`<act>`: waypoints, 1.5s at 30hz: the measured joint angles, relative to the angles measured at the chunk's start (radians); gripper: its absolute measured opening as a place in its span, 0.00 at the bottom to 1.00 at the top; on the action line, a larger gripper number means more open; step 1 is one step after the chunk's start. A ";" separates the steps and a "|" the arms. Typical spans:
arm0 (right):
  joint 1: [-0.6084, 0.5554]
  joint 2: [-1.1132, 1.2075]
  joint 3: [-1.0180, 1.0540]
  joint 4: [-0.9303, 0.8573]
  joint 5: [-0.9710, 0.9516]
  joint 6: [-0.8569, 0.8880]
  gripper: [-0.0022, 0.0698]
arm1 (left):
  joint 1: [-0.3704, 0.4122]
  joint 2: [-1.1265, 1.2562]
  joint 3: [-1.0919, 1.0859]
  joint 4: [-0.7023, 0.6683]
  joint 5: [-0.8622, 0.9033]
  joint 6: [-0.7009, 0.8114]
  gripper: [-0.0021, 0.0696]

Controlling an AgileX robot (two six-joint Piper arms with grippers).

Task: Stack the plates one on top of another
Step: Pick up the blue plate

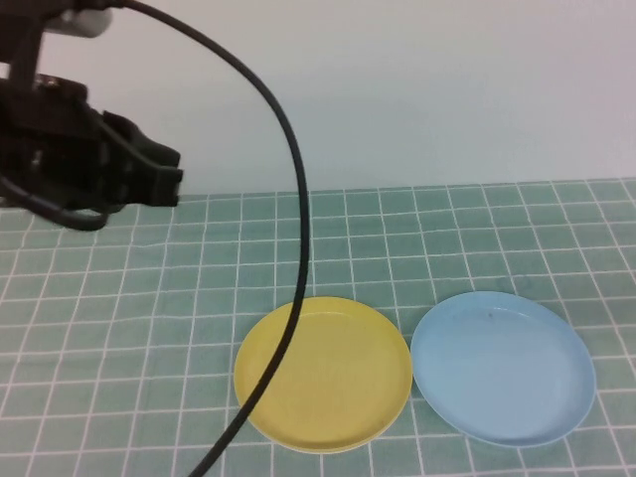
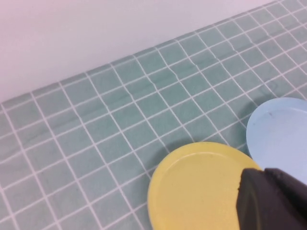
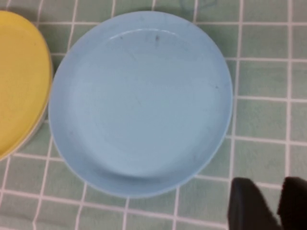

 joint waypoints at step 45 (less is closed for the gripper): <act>0.034 0.828 -0.425 0.005 0.081 -0.052 0.44 | 0.335 -0.618 0.377 -0.094 -0.100 -0.020 0.03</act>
